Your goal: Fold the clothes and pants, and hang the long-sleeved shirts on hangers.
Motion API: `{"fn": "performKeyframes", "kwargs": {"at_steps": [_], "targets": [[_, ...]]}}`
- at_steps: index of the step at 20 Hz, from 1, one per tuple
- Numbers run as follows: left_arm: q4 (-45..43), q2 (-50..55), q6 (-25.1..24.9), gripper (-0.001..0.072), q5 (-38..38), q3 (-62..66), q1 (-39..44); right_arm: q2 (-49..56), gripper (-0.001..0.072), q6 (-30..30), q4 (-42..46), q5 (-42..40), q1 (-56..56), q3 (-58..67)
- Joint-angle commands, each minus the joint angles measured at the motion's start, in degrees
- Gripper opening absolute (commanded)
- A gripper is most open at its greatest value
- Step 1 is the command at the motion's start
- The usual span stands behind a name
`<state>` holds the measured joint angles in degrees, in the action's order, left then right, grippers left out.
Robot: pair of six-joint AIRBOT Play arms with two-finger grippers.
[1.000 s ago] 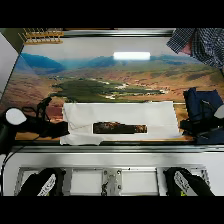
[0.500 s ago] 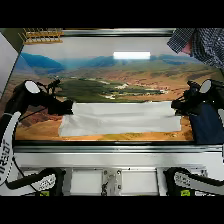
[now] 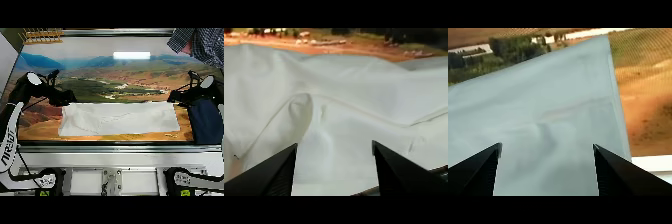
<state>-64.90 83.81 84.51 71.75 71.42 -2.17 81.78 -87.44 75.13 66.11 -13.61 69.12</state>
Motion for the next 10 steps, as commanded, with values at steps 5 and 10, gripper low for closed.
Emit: {"fn": "performKeyframes", "kwargs": {"at_steps": [5, 10], "targets": [[0.6, -12.3, 0.7, 0.0006, -12.9, -11.9, 6.3, 0.3, 0.0624, 19.2, -5.8, 6.4, -17.6, -3.0], [0.6, -14.6, 6.0, 0.0006, -18.6, -17.7, 15.8, 6.8, 0.0604, 26.9, -14.2, 6.4, -25.1, -6.1]]}}
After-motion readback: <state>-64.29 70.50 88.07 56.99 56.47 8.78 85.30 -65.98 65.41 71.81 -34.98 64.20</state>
